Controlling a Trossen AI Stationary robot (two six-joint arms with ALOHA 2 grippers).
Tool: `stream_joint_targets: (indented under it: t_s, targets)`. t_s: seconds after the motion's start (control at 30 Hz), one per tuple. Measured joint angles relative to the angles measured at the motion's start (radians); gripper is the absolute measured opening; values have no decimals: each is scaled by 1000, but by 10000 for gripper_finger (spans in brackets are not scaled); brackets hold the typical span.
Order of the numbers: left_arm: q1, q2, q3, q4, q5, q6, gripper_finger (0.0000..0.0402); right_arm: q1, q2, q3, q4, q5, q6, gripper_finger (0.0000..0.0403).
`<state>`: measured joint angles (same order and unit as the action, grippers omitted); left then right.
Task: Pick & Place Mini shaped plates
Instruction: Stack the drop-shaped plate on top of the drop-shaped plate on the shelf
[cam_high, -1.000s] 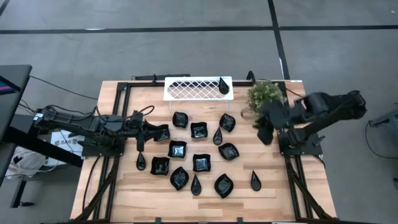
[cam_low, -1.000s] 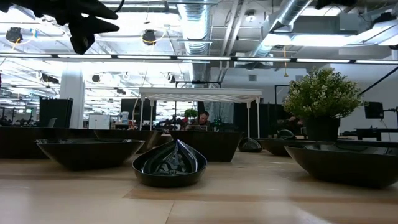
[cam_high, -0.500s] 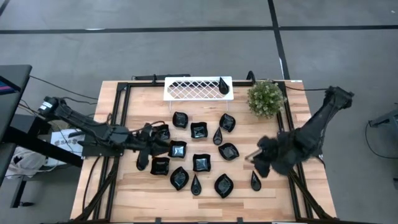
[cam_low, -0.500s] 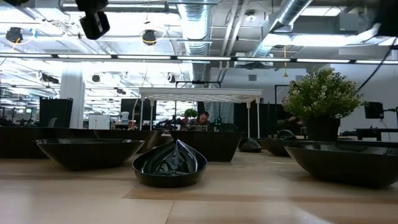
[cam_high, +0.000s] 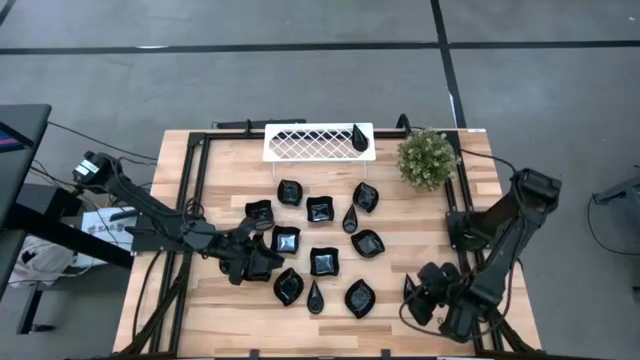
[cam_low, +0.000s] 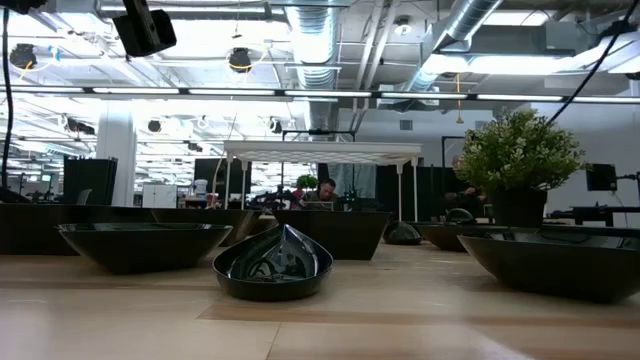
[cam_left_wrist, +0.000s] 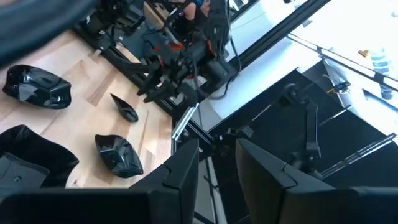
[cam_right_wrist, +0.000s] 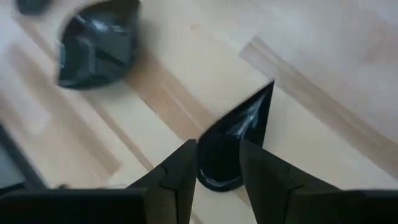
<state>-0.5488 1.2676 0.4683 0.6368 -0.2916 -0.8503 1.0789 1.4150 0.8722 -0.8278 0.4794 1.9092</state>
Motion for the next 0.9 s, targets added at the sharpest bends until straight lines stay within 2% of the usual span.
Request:
stream_joint_targets:
  t_s: [0.27, 0.9]
  targets:
    - [0, -27, 0, 2, -4, 4, 108, -22, 104, 0, 4, -92, -5, 118]
    - [1, -31, 0, 0, -15, 7, 108, -117, 126, 1, -29, -143, -87, 118]
